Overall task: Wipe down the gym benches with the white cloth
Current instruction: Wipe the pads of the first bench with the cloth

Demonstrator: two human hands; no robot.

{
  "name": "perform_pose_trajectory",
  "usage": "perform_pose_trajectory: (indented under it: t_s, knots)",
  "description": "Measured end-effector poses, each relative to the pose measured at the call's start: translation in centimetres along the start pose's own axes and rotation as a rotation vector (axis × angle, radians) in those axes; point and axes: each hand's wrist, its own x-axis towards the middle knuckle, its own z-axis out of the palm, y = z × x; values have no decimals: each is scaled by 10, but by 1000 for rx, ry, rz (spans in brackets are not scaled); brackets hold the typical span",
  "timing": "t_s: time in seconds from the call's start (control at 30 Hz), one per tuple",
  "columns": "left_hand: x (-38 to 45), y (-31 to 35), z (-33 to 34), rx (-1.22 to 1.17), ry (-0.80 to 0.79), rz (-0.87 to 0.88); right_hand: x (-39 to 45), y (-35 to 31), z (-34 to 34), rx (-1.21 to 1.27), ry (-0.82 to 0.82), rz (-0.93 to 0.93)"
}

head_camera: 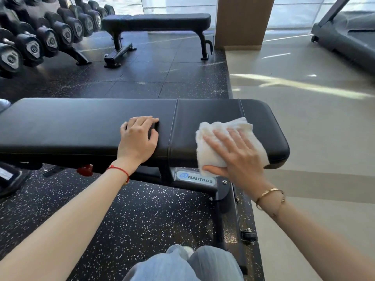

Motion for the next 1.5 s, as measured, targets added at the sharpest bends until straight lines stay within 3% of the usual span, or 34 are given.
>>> perform_pose_trajectory:
  t_s: [0.2, 0.33, 0.5, 0.63, 0.8, 0.97, 1.07, 1.17, 1.3, 1.4, 1.5]
  knots:
    - [-1, -1, -1, -12, 9, 14, 42, -75, 6, -26, -39, -13]
    - [-3, -5, -2, -16, 18, 36, 21, -49, 4, -13, 35, -20]
    - [-3, -5, 0, -3, 22, 39, -16, 17, -4, -59, 17, 114]
    - [-3, -3, 0, -2, -25, 7, -6, 7, -6, 20, 1, 280]
    - [-3, 15, -1, -43, -50, -64, -37, -3, -8, 22, 9, 253]
    - [5, 42, 6, -34, -62, -15, -17, 37, -12, 136, -57, 543]
    - [11, 53, 11, -25, -94, -7, 14, 72, -9, 298, -191, 737]
    - [14, 66, 16, -22, -126, 23, 14, 77, -6, 335, -280, 791]
    - [18, 89, 25, -10, -154, 86, -19, 57, -11, 306, -118, 697]
    - [24, 113, 34, -16, -196, 165, -36, 48, -10, 445, 28, 771]
    - [32, 143, 48, -18, -251, 223, -28, 71, -5, 663, 35, 886]
